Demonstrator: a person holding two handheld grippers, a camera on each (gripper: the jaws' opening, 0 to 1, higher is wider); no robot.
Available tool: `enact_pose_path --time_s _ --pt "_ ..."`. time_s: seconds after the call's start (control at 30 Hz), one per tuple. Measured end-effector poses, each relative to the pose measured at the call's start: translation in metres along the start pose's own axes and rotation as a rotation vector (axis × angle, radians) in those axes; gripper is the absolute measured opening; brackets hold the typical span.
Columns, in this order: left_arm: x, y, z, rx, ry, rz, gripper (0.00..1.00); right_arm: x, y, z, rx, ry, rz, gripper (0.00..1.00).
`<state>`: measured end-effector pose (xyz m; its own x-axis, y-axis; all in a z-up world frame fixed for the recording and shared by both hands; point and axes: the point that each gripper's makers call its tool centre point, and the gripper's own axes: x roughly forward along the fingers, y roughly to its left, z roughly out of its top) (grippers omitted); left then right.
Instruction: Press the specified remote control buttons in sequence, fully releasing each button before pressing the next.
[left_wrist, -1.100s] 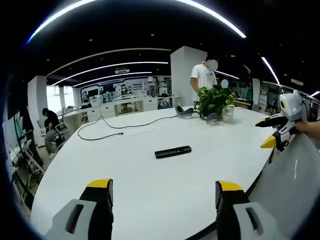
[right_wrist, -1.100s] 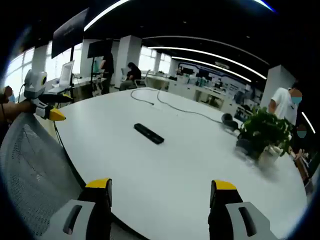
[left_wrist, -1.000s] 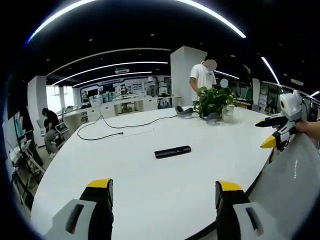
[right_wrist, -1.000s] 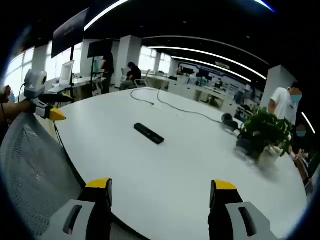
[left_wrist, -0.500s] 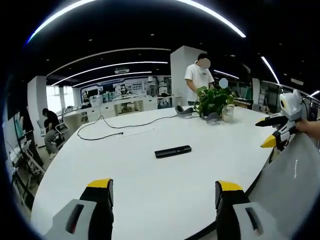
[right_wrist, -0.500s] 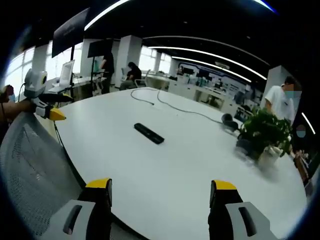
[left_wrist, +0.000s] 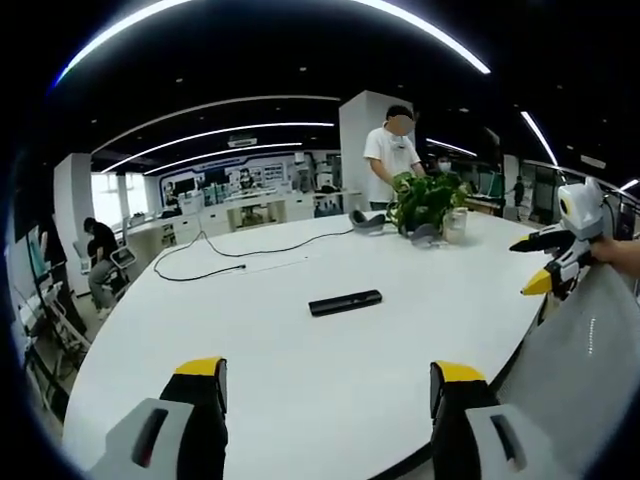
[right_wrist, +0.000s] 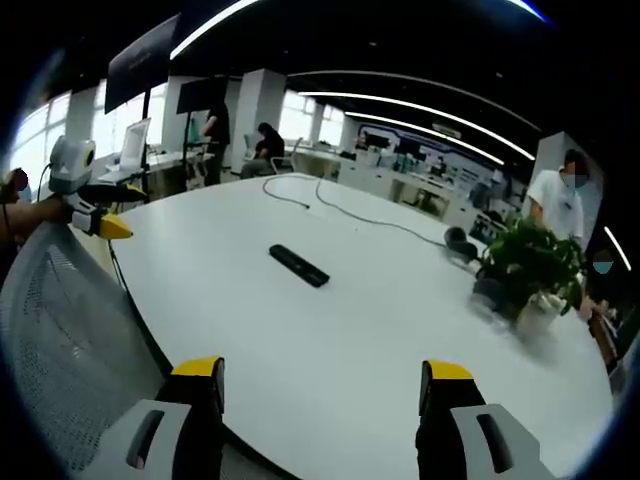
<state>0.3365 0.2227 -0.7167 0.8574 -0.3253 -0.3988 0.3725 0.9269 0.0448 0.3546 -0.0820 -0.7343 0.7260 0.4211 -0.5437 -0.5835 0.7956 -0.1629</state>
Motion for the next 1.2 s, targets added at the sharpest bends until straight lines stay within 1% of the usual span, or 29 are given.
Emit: enact_pose_path --time_s 0.27,0.5,0.57,0.63,0.8,0.97,1.07,1.2 --pt "0.001 -0.003 0.000 0.009 0.004 -0.018 0.87 0.000 0.001 -0.001 -0.002 0.005 0.004 0.78" --pt "0.001 -0.002 0.000 0.004 -0.001 -0.014 0.87 0.001 0.001 -0.002 0.003 0.011 0.006 0.78" --pt "0.001 -0.002 0.000 0.006 -0.002 -0.012 0.87 0.001 0.001 -0.003 -0.003 0.023 0.008 0.77" --pt "0.001 -0.001 -0.001 0.005 0.003 -0.009 0.87 0.001 0.001 -0.004 -0.005 0.025 0.007 0.77" --pt "0.002 -0.005 -0.005 0.023 0.030 -0.025 0.87 0.000 -0.001 -0.002 0.010 0.011 0.000 0.77" --pt "0.002 -0.002 -0.006 -0.006 0.027 -0.028 0.88 -0.001 0.000 -0.001 0.015 0.003 0.004 0.75" --pt "0.004 -0.005 -0.011 0.002 0.054 -0.044 0.88 -0.001 -0.001 -0.001 0.016 0.001 -0.002 0.75" --pt "0.005 -0.007 -0.013 0.005 0.065 -0.057 0.89 0.000 -0.002 -0.002 0.020 0.008 -0.002 0.74"
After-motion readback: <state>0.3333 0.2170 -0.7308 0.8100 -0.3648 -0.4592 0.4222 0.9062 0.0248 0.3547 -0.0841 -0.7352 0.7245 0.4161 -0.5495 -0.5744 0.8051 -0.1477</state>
